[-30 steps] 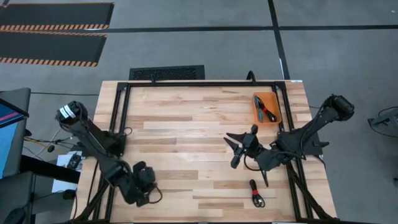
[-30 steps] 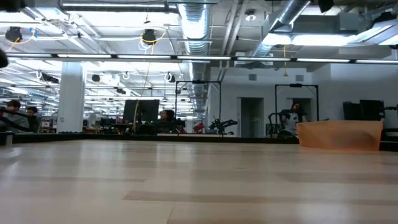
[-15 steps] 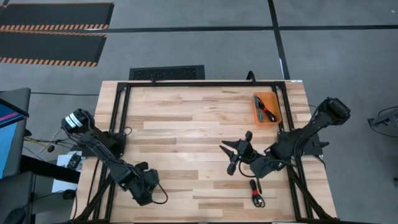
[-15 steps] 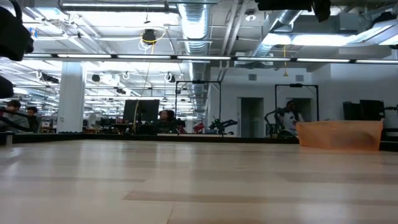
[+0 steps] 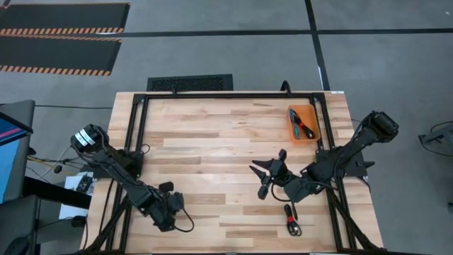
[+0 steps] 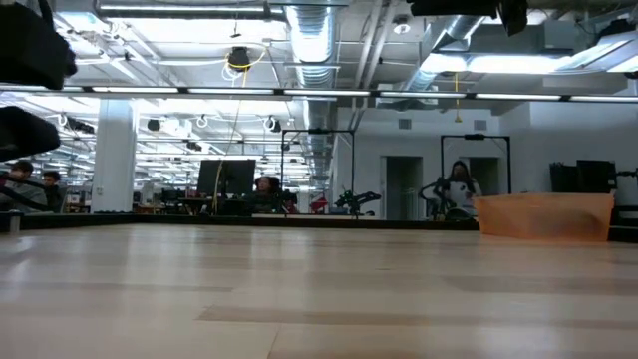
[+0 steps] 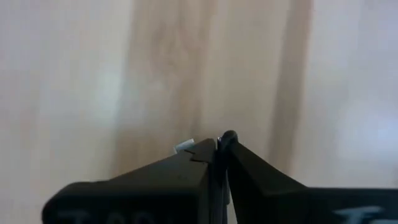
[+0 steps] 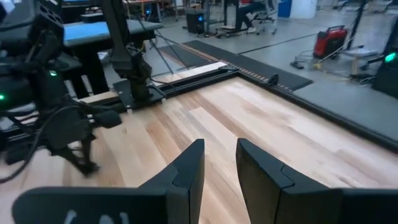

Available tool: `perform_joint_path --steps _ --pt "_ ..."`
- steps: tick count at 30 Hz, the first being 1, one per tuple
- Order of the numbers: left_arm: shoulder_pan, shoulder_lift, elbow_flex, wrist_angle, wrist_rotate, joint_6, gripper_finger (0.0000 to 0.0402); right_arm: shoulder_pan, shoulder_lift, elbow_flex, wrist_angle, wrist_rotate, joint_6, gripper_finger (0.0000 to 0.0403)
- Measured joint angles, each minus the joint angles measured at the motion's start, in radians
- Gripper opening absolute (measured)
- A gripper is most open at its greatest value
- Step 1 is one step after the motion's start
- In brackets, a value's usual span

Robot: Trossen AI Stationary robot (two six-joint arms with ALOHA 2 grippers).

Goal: Pick and place USB-C Cables
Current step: Put the left black charger cable into the orange bin

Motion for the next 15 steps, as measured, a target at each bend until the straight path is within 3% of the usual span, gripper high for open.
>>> perform_joint_path --steps 7,15 --pt "0.029 0.000 0.000 0.022 -0.263 0.059 0.0012 -0.052 0.045 0.000 0.047 -0.127 0.000 0.0118" --pt "0.092 -0.002 0.000 0.209 -0.425 0.232 0.0006 -0.095 0.086 -0.001 0.092 -0.226 0.004 0.0118"
